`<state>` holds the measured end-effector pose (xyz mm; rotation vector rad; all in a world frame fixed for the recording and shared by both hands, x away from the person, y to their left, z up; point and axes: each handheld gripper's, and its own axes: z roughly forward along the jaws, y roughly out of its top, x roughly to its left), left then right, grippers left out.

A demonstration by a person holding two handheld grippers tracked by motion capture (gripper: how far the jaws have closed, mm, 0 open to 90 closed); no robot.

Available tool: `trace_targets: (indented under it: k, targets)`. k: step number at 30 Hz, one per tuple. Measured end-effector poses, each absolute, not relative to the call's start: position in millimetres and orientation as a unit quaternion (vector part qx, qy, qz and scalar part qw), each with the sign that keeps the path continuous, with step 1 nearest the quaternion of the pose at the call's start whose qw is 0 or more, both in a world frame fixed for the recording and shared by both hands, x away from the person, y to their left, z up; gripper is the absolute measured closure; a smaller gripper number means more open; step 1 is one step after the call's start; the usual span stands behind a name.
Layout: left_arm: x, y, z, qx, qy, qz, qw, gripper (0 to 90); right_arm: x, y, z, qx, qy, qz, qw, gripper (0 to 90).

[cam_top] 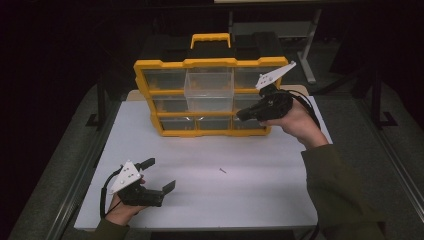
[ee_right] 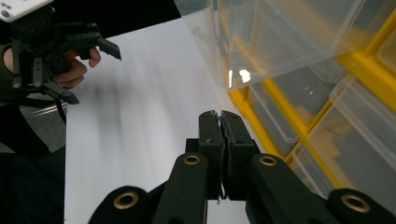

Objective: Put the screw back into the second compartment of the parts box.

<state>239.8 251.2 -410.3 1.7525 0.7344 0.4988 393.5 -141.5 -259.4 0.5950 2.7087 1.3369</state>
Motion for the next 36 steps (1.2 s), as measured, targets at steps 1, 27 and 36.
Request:
trace_targets:
  k: [1, 27, 36]
  targets:
    - [239.8, 251.1, -410.2, 0.742, 0.311, 0.211, 0.556, 0.0, 393.8, -141.6, -257.4, 0.192, 0.88, 0.434, 0.033, 86.8]
    - [239.7, 250.8, -410.0, 0.739, 0.312, 0.211, 0.559, 0.0, 396.7, -151.4, -203.8, 0.189, 0.867, 0.456, 0.068, 86.8]
    - [240.0, 250.5, -410.4, 0.74, 0.312, 0.211, 0.558, 0.0, 398.4, -147.3, -186.5, 0.179, 0.867, 0.457, 0.079, 86.8]
